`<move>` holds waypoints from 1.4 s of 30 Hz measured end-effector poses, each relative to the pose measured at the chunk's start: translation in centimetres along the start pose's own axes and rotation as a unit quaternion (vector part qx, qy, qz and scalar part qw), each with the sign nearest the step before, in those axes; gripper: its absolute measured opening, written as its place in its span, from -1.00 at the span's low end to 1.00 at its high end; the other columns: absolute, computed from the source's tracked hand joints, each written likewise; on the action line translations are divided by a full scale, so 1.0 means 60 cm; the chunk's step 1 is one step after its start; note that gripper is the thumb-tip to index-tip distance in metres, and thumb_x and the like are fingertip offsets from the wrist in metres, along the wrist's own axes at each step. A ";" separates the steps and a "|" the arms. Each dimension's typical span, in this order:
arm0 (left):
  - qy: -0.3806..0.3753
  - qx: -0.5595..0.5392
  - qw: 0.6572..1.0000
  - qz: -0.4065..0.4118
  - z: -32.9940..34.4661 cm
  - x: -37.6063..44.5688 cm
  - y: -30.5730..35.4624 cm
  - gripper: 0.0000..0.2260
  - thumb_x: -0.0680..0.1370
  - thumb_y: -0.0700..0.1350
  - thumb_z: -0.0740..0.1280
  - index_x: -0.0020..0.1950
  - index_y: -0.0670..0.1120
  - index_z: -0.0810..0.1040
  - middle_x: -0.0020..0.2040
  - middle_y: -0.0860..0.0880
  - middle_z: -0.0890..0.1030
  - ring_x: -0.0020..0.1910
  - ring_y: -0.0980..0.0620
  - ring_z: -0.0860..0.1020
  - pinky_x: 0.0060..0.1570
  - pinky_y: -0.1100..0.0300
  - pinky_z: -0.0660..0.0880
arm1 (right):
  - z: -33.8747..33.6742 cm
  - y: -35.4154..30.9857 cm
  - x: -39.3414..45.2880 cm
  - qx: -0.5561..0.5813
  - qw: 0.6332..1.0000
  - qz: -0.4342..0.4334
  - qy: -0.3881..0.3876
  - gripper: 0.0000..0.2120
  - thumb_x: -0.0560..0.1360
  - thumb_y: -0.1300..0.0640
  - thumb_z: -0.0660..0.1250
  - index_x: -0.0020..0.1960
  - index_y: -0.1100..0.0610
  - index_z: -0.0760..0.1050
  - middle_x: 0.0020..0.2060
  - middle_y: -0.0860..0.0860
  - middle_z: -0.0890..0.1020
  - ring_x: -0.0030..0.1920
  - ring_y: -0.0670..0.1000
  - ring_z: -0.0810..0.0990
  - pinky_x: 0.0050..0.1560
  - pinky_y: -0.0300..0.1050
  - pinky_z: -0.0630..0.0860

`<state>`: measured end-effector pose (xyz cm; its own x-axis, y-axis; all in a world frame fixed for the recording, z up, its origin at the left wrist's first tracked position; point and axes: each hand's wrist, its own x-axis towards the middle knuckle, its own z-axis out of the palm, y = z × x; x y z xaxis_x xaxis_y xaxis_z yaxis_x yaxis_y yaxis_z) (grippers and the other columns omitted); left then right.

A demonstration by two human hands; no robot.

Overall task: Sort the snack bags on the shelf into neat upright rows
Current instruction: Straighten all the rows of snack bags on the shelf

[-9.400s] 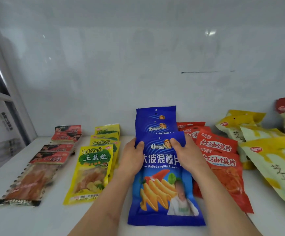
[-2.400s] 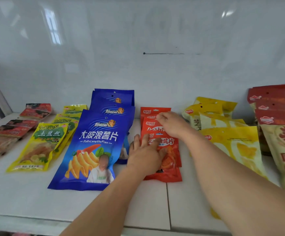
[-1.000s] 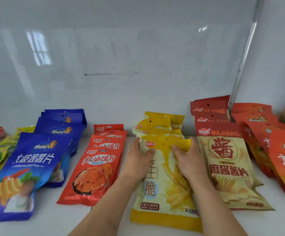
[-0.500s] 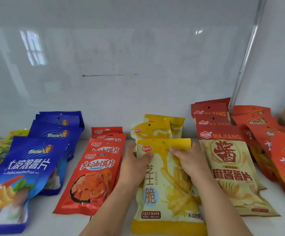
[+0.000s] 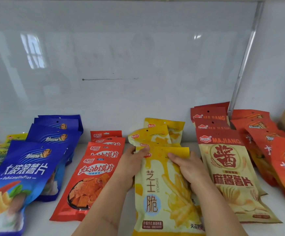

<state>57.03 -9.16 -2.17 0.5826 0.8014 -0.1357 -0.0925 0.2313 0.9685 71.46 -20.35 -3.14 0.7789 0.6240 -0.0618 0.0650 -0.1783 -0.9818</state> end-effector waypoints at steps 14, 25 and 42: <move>0.003 -0.002 1.000 0.020 -0.007 0.014 -0.003 -0.75 0.60 0.10 0.37 0.16 -0.02 0.61 -0.03 -0.09 0.75 -0.05 -0.15 0.73 0.08 -0.19 0.63 | 0.001 0.001 0.015 0.021 0.999 -0.036 -0.019 -0.61 0.43 -0.10 0.49 0.16 0.01 0.50 0.02 -0.04 0.66 0.00 0.00 0.65 0.09 0.03 0.58; -0.008 -0.027 0.998 0.055 0.000 0.011 -0.003 -0.75 0.62 -0.08 0.37 0.30 -0.01 0.50 0.02 -0.08 0.74 -0.11 -0.10 0.74 -0.27 0.07 0.66 | -0.008 0.000 0.006 0.005 0.998 -0.038 -0.051 -0.60 0.44 -0.12 0.48 0.20 -0.05 0.47 0.03 -0.08 0.64 0.01 -0.03 0.62 0.09 -0.01 0.55; -0.104 -0.119 0.987 -0.004 0.004 -0.010 0.008 -0.77 0.58 -0.35 0.31 0.21 -0.15 0.56 0.09 -0.27 0.70 0.03 -0.34 0.68 -0.07 -0.19 0.66 | -0.004 0.012 -0.011 0.032 0.997 -0.031 -0.065 -0.48 0.30 -0.23 0.53 0.18 -0.03 0.60 -0.03 -0.10 0.73 0.00 -0.04 0.70 0.11 0.01 0.60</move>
<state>56.82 -9.67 -1.59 0.7353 0.6737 -0.0738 -0.2601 0.3810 0.8872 71.17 -21.08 -3.76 0.6875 0.7259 -0.0192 0.0676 -0.0903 -0.9936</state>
